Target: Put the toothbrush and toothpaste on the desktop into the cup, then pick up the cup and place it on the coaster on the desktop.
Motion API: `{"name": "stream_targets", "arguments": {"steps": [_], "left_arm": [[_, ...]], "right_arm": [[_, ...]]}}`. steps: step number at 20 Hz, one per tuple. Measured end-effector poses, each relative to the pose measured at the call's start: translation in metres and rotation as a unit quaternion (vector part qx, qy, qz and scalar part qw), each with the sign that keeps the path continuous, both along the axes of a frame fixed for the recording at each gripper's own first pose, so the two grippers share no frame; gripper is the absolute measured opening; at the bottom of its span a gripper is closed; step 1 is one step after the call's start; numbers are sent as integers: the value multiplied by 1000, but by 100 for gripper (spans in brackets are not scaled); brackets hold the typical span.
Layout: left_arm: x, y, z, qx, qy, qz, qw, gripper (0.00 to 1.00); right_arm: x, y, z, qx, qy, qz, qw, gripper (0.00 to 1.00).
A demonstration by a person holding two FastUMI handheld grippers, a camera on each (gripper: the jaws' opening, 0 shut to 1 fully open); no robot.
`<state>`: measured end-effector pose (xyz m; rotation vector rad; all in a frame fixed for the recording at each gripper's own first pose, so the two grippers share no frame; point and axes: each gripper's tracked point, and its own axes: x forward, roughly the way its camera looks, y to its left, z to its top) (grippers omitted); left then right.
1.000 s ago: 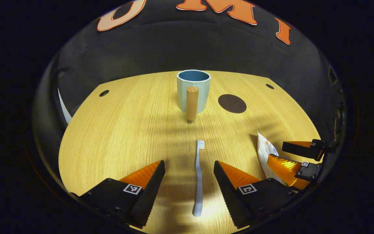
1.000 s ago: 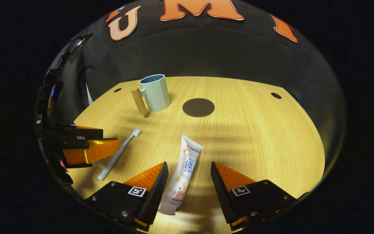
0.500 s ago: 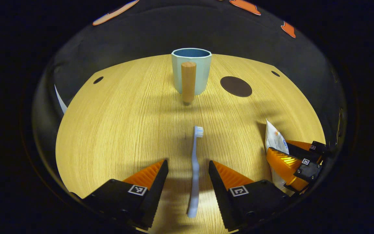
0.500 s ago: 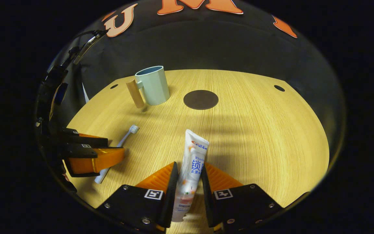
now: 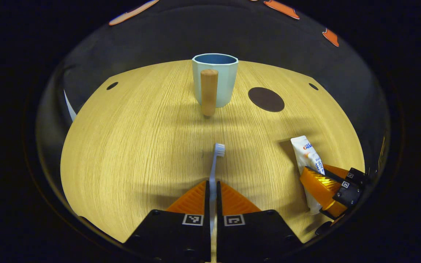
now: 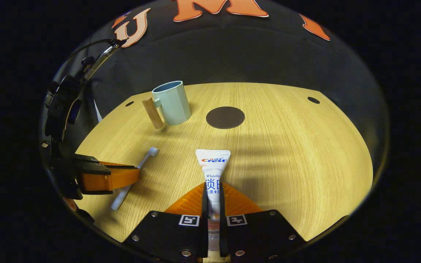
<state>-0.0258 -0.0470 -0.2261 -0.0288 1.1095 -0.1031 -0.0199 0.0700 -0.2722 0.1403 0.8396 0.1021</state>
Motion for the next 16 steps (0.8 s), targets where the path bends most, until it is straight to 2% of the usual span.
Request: {"name": "stream_targets", "arguments": {"steps": [3,10,16], "left_arm": [[2,-10,-3,-20,-7,-6,1000,6],[27,10,3,0,-79,8,997,5],[56,12,33,6,-178,1,984,5]], "right_arm": [[1,-1,13,17,-13,1,1000,12],[7,-11,43,11,-55,0,998,12],[13,-12,65,12,-94,6,995,12]]}}
